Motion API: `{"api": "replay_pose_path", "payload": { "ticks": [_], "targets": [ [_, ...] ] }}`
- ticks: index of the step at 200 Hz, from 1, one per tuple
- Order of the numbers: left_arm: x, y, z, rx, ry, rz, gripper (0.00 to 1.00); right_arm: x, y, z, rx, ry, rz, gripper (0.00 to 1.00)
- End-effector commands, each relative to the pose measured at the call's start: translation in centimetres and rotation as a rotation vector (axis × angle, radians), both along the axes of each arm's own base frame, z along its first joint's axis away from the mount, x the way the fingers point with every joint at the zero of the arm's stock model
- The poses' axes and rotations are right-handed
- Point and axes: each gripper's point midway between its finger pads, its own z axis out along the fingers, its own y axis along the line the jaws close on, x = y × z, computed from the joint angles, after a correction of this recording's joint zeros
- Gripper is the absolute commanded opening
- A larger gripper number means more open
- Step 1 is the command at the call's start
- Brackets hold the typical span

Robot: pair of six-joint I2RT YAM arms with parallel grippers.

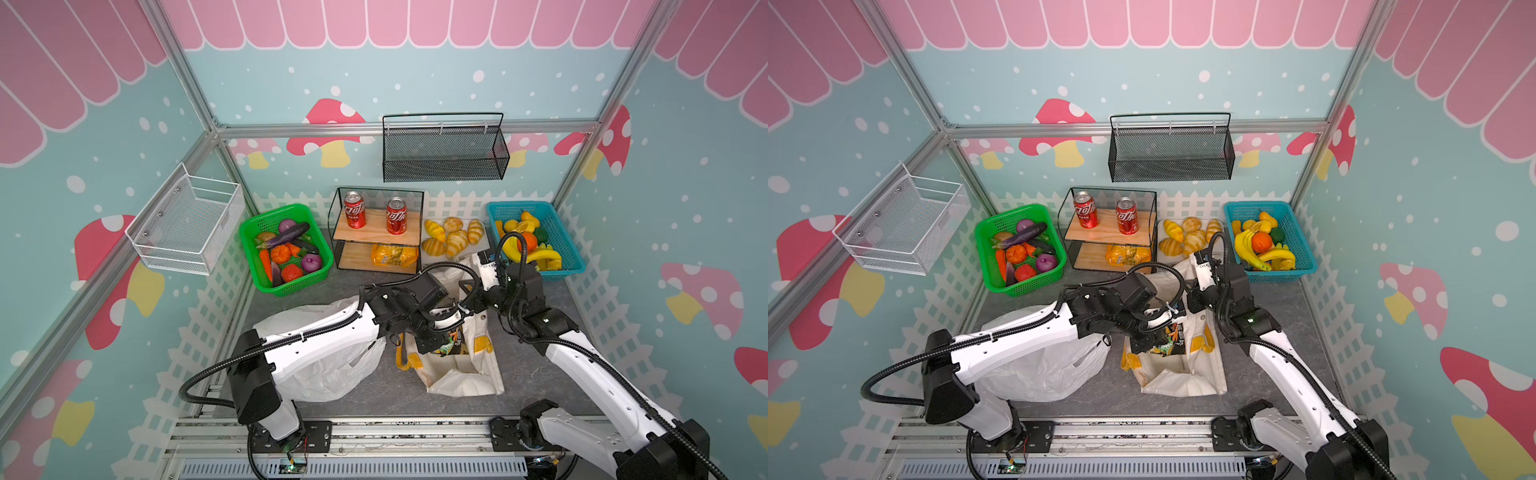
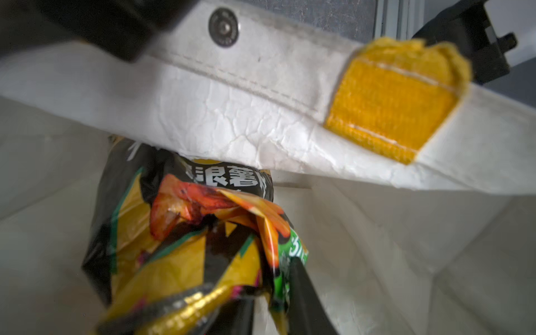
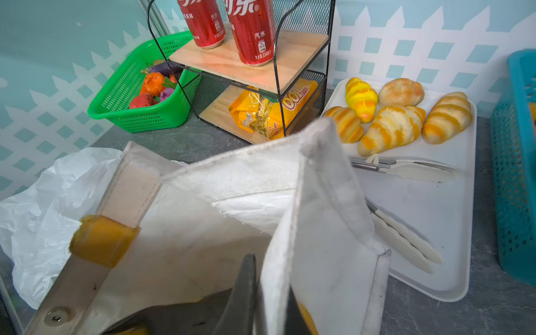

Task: Place the mixed food into the grocery bags and tie them
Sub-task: 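Carry the chip bag into the open tote and open the left gripper, then move the left gripper back to the yellow snack bag on the lower shelf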

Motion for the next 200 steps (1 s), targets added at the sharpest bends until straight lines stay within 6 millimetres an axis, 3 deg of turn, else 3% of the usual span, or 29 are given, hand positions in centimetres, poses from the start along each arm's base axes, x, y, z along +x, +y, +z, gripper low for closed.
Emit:
{"api": "replay_pose_path", "payload": {
  "ticks": [1, 22, 34, 50, 61, 78, 99, 119, 145, 149, 163, 200],
  "targets": [
    [0.5, -0.4, 3.7, -0.143, 0.003, 0.013, 0.48, -0.1, -0.6, 0.5, 0.025, -0.026, -0.028, 0.00],
    [1.1, 0.7, 7.2, -0.303, -0.027, 0.089, 0.70, 0.1, -1.3, 0.1, 0.003, -0.028, -0.063, 0.00],
    [1.8, 2.1, 9.3, -0.412, -0.043, 0.165, 0.76, 0.3, -1.9, -0.2, -0.016, -0.032, -0.094, 0.00],
    [4.7, 5.5, 11.6, -0.566, -0.067, 0.376, 0.80, 0.5, -2.7, -0.4, -0.037, -0.038, -0.131, 0.00],
    [7.7, 9.1, 11.7, -0.644, -0.087, 0.594, 0.83, 0.5, -3.0, -0.4, -0.044, -0.043, -0.144, 0.00],
    [11.9, 14.6, 9.1, -0.680, -0.074, 0.891, 0.84, 0.6, -3.0, -0.4, -0.051, -0.049, -0.145, 0.00],
    [15.5, 18.2, 6.2, -0.690, -0.053, 1.090, 0.85, 0.8, -3.1, -0.2, -0.060, -0.056, -0.145, 0.00],
    [18.6, 19.5, 4.4, -0.701, -0.075, 1.172, 0.86, 0.8, -3.0, 0.0, -0.055, -0.066, -0.139, 0.00],
    [22.7, 19.6, 1.6, -0.676, -0.112, 1.189, 0.88, 0.9, -2.6, 0.0, -0.049, -0.070, -0.123, 0.00],
    [23.7, 20.6, 1.1, -0.671, -0.121, 1.220, 0.88, 0.9, -2.6, 0.0, -0.048, -0.073, -0.122, 0.00],
    [25.9, 21.3, -0.8, -0.682, -0.115, 1.257, 0.88, 0.9, -2.6, 0.0, -0.048, -0.076, -0.119, 0.00],
    [30.1, 20.8, -4.7, -0.776, -0.046, 1.314, 0.87, 1.0, -2.5, -0.1, -0.052, -0.082, -0.117, 0.00]
  ]
}}
